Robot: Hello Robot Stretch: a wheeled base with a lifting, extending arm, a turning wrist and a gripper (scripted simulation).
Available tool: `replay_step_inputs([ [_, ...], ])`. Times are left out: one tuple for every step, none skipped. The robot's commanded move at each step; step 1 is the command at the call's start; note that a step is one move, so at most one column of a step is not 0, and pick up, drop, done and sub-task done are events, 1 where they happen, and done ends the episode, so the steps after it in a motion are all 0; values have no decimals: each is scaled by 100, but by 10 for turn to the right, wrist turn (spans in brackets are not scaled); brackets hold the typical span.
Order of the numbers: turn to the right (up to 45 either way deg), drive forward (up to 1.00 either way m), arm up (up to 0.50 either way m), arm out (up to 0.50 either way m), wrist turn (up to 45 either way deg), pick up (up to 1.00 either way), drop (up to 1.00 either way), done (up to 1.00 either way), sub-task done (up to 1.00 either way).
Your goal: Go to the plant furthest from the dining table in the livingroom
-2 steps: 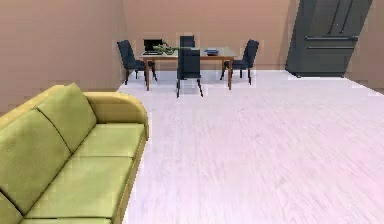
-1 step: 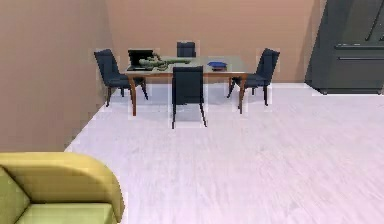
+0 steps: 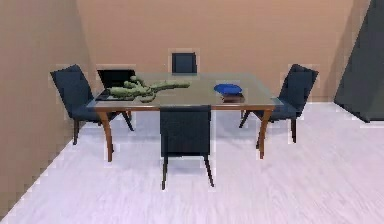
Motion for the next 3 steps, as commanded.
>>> replay_step_inputs([
  [-90, 0, 0, 0, 0, 0, 0, 0, 0],
  [0, 25, 0, 0, 0, 0, 0, 0, 0],
  [-30, 0, 0, 0, 0, 0, 0, 0, 0],
])
